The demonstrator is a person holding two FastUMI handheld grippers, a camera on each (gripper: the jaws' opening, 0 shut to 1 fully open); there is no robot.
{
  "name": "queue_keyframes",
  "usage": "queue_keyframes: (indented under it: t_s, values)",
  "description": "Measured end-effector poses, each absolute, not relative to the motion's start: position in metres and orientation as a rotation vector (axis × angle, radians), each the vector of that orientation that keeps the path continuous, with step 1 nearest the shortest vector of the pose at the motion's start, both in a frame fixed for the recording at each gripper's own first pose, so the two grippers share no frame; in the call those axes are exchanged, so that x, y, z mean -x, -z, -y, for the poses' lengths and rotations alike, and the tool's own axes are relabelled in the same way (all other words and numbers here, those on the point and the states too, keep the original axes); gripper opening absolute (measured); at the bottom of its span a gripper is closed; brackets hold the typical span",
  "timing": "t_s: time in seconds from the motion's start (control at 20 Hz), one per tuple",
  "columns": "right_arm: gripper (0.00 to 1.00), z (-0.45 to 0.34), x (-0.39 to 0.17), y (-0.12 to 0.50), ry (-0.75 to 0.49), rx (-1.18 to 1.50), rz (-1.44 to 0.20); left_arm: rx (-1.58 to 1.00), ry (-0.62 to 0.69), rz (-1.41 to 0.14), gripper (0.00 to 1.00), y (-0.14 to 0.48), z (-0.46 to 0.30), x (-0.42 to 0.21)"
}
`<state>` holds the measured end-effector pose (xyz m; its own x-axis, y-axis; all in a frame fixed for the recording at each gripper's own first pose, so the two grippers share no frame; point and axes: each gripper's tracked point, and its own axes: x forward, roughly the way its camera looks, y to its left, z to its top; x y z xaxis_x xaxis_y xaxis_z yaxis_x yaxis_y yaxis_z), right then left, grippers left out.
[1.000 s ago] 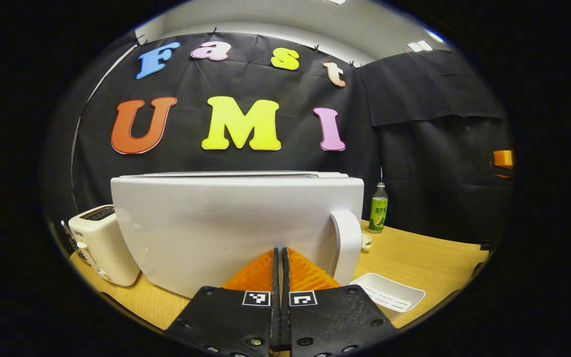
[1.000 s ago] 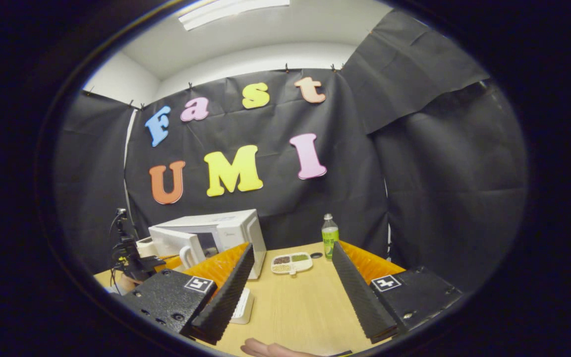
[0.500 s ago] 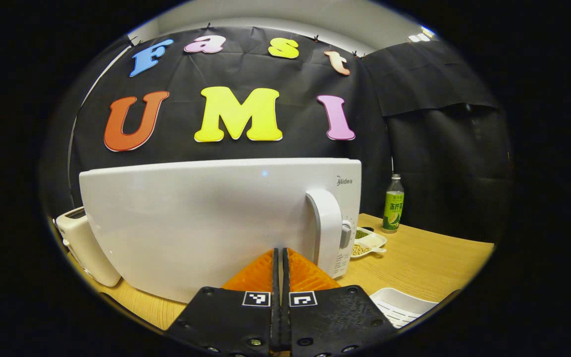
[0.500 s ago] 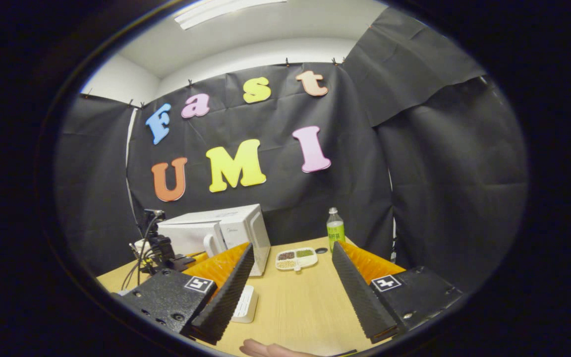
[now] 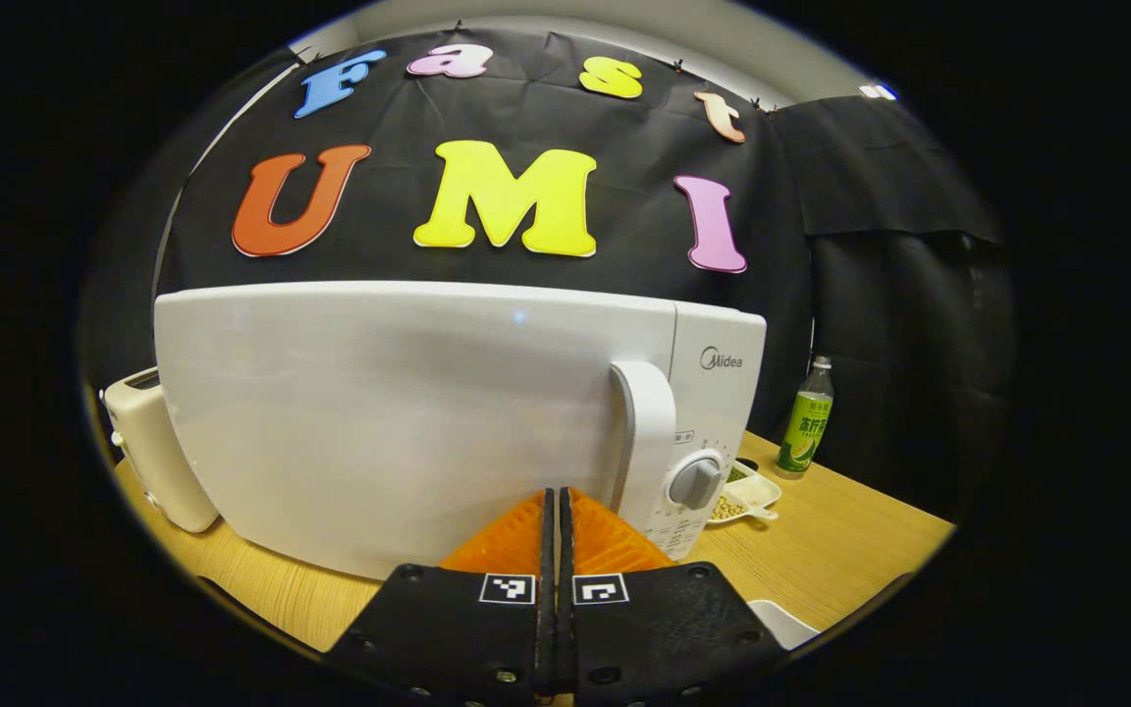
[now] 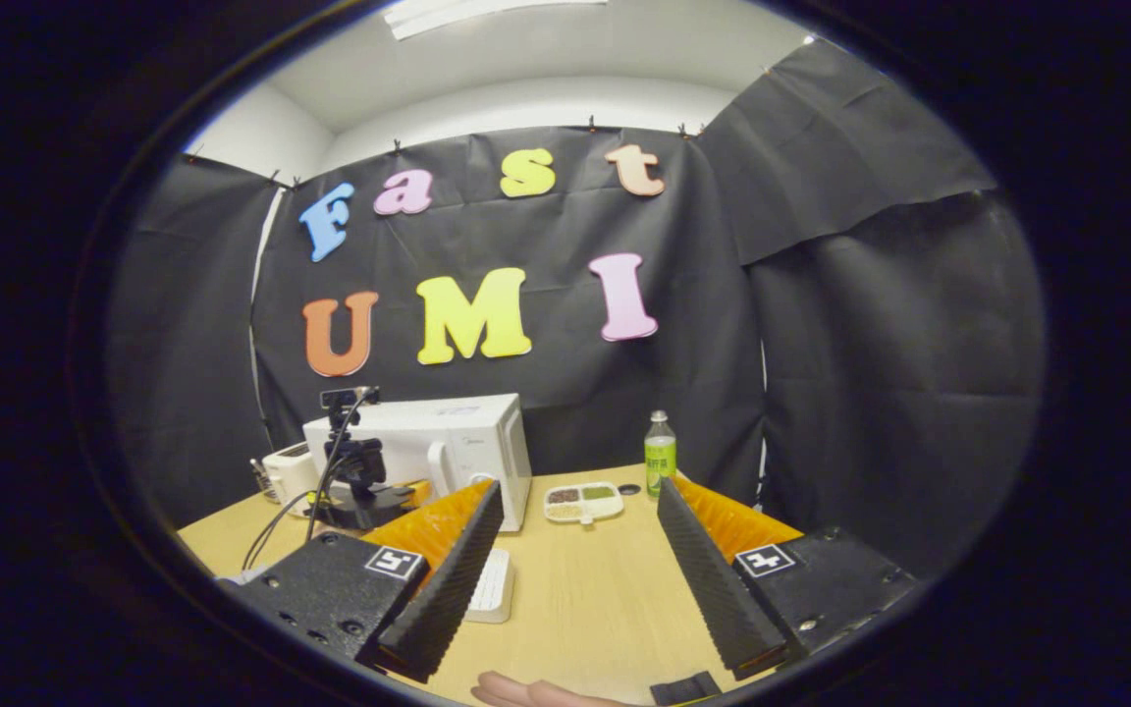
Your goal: Open the microwave oven with the left hand, put the food in, and close the microwave oven.
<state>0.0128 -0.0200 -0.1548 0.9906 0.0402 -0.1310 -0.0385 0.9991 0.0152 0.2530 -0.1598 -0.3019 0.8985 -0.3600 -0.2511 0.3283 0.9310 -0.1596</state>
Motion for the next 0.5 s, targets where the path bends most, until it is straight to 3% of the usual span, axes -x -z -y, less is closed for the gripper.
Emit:
queue_keyframes:
  t_s: [0.05, 0.1, 0.15, 0.2, 0.25, 0.3, 0.35, 0.4, 0.45, 0.5]
  values:
    - [1.0, 0.012, -0.007, 0.149, -0.051, -0.005, -0.124, 0.136, 0.358, -0.285, 0.01, 0.293, 0.158, -0.242]
    - [0.92, 0.003, -0.003, 0.145, -0.07, 0.0, -0.117, 0.157, 0.36, -0.291, 0.01, 0.285, 0.158, -0.228]
    - [1.0, -0.007, 0.003, 0.14, -0.087, -0.002, -0.111, 0.162, 0.36, -0.317, 0.06, 0.28, 0.156, -0.214]
    - [1.0, -0.015, 0.007, 0.134, -0.096, -0.003, -0.099, 0.152, 0.345, -0.324, 0.14, 0.272, 0.149, -0.202]
    - [1.0, -0.022, 0.01, 0.128, -0.1, -0.006, -0.085, 0.133, 0.326, -0.318, 0.09, 0.261, 0.142, -0.191]
    - [1.0, -0.027, 0.013, 0.123, -0.102, -0.006, -0.075, 0.119, 0.321, -0.317, 0.33, 0.25, 0.137, -0.18]
    - [0.91, -0.032, 0.016, 0.119, -0.103, -0.001, -0.066, 0.104, 0.316, -0.316, 0.44, 0.24, 0.131, -0.168]
    - [0.91, -0.035, 0.02, 0.114, -0.1, 0.004, -0.056, 0.092, 0.313, -0.299, 0.38, 0.227, 0.126, -0.159]
    - [1.0, -0.038, 0.022, 0.11, -0.097, 0.007, -0.046, 0.082, 0.301, -0.278, 0.61, 0.213, 0.119, -0.15]
    - [1.0, -0.041, 0.025, 0.106, -0.096, 0.008, -0.038, 0.072, 0.297, -0.257, 0.63, 0.2, 0.113, -0.14]
